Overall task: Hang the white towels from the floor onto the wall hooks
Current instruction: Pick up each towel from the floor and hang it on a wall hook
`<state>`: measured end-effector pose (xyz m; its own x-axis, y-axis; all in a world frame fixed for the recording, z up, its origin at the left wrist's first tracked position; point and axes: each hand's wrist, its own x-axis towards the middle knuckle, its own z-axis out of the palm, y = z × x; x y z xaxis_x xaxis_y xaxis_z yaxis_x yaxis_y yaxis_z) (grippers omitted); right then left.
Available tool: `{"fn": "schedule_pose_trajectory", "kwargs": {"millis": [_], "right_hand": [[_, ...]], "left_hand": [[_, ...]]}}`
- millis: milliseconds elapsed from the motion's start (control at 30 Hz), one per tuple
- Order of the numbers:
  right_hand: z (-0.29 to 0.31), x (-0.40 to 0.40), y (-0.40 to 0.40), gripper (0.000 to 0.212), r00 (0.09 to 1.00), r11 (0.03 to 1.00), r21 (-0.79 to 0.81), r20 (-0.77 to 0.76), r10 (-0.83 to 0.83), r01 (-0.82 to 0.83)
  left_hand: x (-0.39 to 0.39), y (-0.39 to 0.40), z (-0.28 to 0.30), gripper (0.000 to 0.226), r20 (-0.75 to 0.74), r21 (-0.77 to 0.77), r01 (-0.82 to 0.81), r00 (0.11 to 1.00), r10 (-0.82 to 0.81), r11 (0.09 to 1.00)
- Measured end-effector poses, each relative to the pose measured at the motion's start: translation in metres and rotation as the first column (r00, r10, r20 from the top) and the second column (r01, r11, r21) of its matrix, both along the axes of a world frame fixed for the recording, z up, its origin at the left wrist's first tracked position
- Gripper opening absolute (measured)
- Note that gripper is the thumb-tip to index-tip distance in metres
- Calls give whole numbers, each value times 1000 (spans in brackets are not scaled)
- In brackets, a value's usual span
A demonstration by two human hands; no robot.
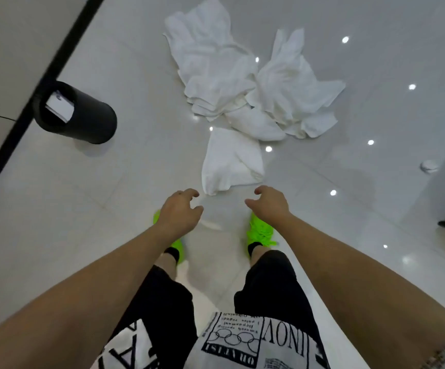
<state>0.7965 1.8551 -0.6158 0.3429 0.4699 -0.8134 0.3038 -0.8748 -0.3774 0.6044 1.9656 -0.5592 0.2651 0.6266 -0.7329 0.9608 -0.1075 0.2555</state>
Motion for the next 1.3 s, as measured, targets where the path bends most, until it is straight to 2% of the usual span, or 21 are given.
{"fn": "schedule_pose_trajectory", "kwargs": {"millis": [133,233,433,533,700,800,900,1000,1167,1233,1300], "right_hand": [[-73,-5,40,55,1000,999,-40,-18,-12,11],[-148,-7,68,51,997,995,-68,-5,-71,71],[-312,-10,114,52,986,974,-157,-9,-168,165],[-381,-14,130,50,977,965,-154,10,-214,213],[-453,-28,142,43,961,953,-126,12,-277,276],[-467,-32,139,42,949,942,-118,31,-313,314],[-456,-31,132,42,927,919,-125,20,-374,373],[-416,-29,125,43,912,905,-129,-7,-410,405],[-291,-16,129,45,878,880,-78,-67,-473,468],[-226,-3,133,59,874,877,27,-100,-475,480],[-158,19,134,79,896,879,177,-85,-435,443]], "left_hand": [[16,36,-73,38,65,-50,-74,995,78,996],[22,63,-159,37,85,-125,-63,994,74,990],[16,123,-340,40,0,-204,-138,990,141,969],[11,148,-416,48,-46,-186,-194,981,189,963],[21,166,-508,57,-79,-192,-270,963,259,944],[28,164,-535,49,-116,-235,-294,955,274,926],[37,169,-526,23,-109,-202,-275,960,257,940],[50,173,-474,16,-59,-165,-165,986,157,972],[103,169,-323,22,94,-238,49,995,-27,970],[133,165,-252,21,167,-235,211,970,-174,949],[169,159,-179,18,247,-220,420,897,-366,880]]}}
